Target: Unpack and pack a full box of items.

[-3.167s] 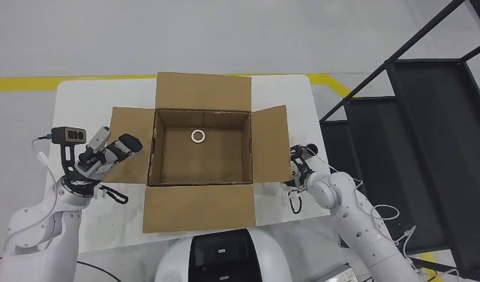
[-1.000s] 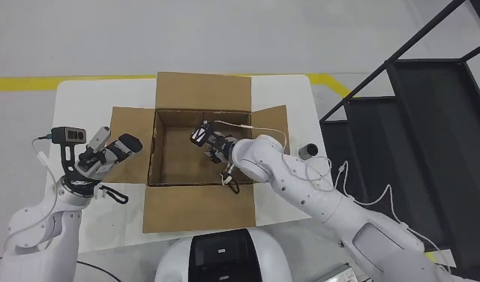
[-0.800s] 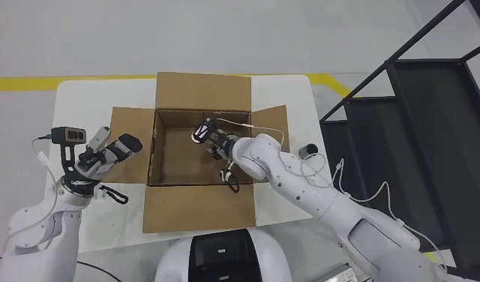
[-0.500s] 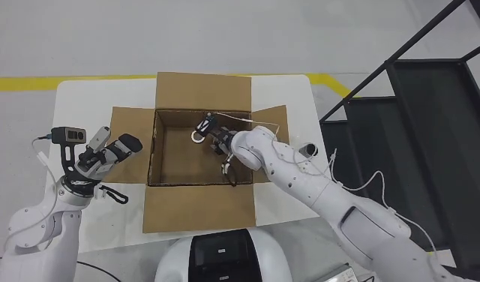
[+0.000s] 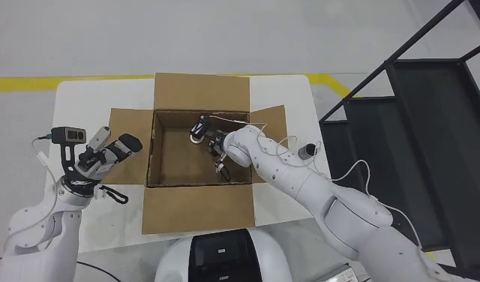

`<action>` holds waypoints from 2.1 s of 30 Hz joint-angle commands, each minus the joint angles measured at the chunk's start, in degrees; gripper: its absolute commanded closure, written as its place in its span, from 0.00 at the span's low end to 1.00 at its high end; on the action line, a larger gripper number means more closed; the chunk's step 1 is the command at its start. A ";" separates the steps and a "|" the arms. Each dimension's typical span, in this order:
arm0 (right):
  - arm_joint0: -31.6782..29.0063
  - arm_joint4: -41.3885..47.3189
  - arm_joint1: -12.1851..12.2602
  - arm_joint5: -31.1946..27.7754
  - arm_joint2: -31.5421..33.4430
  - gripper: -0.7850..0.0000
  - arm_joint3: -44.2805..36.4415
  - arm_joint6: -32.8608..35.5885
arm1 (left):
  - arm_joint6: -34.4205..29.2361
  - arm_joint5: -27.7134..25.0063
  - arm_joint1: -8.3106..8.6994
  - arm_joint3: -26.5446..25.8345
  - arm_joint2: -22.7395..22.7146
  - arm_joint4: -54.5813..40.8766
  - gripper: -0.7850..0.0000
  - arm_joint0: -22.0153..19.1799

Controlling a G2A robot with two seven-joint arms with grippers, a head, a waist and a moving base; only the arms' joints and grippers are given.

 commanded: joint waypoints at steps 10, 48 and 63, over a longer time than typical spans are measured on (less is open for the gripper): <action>-0.29 -2.71 -0.34 -0.87 1.02 1.00 -2.31 0.82 | 0.00 0.00 0.00 0.00 0.00 0.00 0.00 0.00; -3.76 -7.86 -0.77 -4.52 3.83 0.36 -5.80 7.47 | 0.00 0.00 0.00 0.00 0.00 0.00 0.00 0.00; -8.45 -10.25 1.42 -6.50 8.72 0.00 -19.75 10.89 | 0.00 0.00 0.00 0.00 0.00 0.00 0.00 0.00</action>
